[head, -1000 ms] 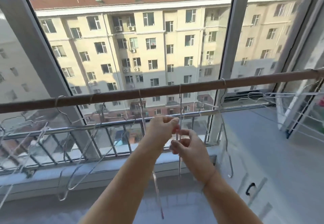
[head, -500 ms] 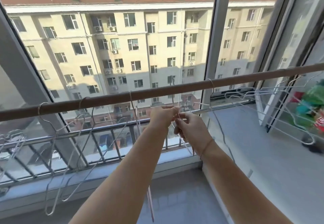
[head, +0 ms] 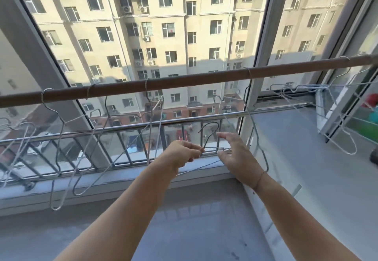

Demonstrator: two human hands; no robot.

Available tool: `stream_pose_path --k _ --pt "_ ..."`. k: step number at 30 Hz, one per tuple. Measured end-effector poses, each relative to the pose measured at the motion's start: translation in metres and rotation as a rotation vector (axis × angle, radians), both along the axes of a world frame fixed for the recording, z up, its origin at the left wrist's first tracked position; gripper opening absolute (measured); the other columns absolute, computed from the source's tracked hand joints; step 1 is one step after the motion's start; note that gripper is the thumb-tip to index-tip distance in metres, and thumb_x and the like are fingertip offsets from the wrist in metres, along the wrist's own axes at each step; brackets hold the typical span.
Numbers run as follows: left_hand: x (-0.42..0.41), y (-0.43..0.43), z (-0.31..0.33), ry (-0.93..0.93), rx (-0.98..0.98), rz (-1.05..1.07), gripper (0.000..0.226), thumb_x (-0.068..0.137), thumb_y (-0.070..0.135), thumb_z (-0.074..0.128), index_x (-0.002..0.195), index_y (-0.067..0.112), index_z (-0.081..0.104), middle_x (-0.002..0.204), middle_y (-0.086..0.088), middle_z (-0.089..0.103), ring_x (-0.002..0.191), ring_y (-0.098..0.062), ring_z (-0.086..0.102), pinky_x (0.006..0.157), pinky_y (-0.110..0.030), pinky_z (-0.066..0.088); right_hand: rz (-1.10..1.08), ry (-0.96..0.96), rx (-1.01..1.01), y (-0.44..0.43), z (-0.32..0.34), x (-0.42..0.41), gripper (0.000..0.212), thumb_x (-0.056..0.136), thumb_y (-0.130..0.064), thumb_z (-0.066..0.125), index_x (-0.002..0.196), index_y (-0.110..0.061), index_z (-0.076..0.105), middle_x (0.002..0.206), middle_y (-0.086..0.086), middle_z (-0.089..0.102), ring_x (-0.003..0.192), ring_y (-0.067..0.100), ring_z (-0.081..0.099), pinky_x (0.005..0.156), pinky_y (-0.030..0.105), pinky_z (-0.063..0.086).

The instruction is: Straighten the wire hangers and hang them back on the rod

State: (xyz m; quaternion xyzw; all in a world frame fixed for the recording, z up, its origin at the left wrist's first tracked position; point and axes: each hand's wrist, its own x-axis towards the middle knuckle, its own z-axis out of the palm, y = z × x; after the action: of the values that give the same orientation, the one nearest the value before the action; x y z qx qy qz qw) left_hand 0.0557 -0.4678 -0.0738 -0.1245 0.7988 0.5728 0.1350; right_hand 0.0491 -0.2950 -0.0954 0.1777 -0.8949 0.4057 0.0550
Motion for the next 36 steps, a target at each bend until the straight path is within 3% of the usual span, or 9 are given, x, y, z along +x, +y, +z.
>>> stream_pose_path --k 3,7,10,12,16,18,22,27,36 --pt "0.005 -0.002 -0.009 0.043 -0.070 -0.028 0.015 0.084 0.009 0.065 0.076 0.020 0.070 0.083 -0.005 0.067 0.078 -0.016 0.052 0.064 -0.024 0.039 0.054 -0.062 0.175 0.003 -0.006 0.002 0.032 0.085 -0.014 0.056 0.118 -0.012 0.057 0.120 0.006 0.061 0.115 0.019 0.052 0.102 0.028 0.036" --pt "0.008 0.000 -0.014 0.118 -0.078 0.017 0.021 0.086 0.011 0.063 0.073 0.026 0.067 0.086 -0.004 0.068 0.080 -0.017 0.053 0.061 -0.023 0.039 0.034 -0.168 0.230 0.013 -0.008 0.014 0.015 0.088 -0.020 0.052 0.100 -0.019 0.062 0.084 -0.003 0.065 0.083 0.016 0.058 0.076 0.029 0.044" --pt "0.014 0.010 -0.010 0.234 -0.088 0.044 0.013 0.086 0.015 0.063 0.081 0.025 0.069 0.094 -0.001 0.068 0.075 -0.015 0.055 0.066 -0.025 0.041 0.008 -0.222 0.070 0.020 0.000 0.027 0.014 0.088 -0.012 0.050 0.088 -0.020 0.061 0.063 -0.006 0.057 0.063 0.016 0.056 0.067 0.037 0.049" --pt "0.019 0.019 -0.008 0.383 -0.241 0.111 0.007 0.084 0.022 0.066 0.090 0.025 0.068 0.100 0.002 0.059 0.081 -0.011 0.052 0.075 -0.022 0.038 -0.039 -0.242 -0.050 0.024 0.007 0.037 0.018 0.089 -0.008 0.049 0.084 -0.020 0.062 0.057 -0.002 0.053 0.053 0.015 0.052 0.058 0.039 0.049" --pt "0.035 0.042 0.003 0.576 -0.236 0.301 0.014 0.080 0.037 0.068 0.075 0.030 0.057 0.090 0.008 0.051 0.093 -0.012 0.050 0.080 -0.025 0.038 -0.133 -0.231 -0.285 0.031 0.020 0.060 0.022 0.090 -0.004 0.048 0.086 -0.019 0.063 0.058 0.002 0.056 0.048 0.008 0.052 0.044 0.025 0.046" --pt "0.040 0.051 0.008 0.598 -0.175 0.345 0.019 0.080 0.042 0.066 0.072 0.030 0.054 0.086 0.011 0.051 0.086 -0.008 0.050 0.075 -0.022 0.037 -0.151 -0.253 -0.343 0.032 0.024 0.072 0.024 0.090 -0.002 0.047 0.086 -0.020 0.063 0.059 0.001 0.058 0.050 0.006 0.054 0.045 0.022 0.047" --pt "0.043 0.068 0.015 0.498 0.009 0.188 0.032 0.080 0.046 0.066 0.065 0.019 0.059 0.057 0.007 0.057 0.058 -0.011 0.054 0.057 -0.024 0.043 -0.189 -0.259 -0.313 0.037 0.030 0.089 0.028 0.089 -0.002 0.047 0.086 -0.025 0.062 0.062 -0.001 0.060 0.056 0.008 0.057 0.054 0.029 0.052" --pt "0.041 0.082 0.015 0.448 -0.005 0.116 0.030 0.080 0.043 0.067 0.074 0.013 0.066 0.072 -0.003 0.070 0.075 -0.020 0.067 0.072 -0.035 0.052 -0.241 -0.173 -0.153 0.046 0.044 0.097 0.035 0.088 -0.002 0.044 0.096 -0.031 0.060 0.074 -0.002 0.063 0.072 0.011 0.062 0.074 0.037 0.054" --pt "0.023 0.097 0.047 0.519 0.116 0.068 0.028 0.084 0.034 0.065 0.065 0.014 0.067 0.064 -0.004 0.070 0.068 -0.023 0.066 0.077 -0.045 0.056 -0.224 -0.046 -0.160 0.045 0.078 0.088 0.044 0.088 0.004 0.042 0.115 -0.029 0.057 0.087 -0.004 0.063 0.086 0.011 0.062 0.084 0.032 0.052"
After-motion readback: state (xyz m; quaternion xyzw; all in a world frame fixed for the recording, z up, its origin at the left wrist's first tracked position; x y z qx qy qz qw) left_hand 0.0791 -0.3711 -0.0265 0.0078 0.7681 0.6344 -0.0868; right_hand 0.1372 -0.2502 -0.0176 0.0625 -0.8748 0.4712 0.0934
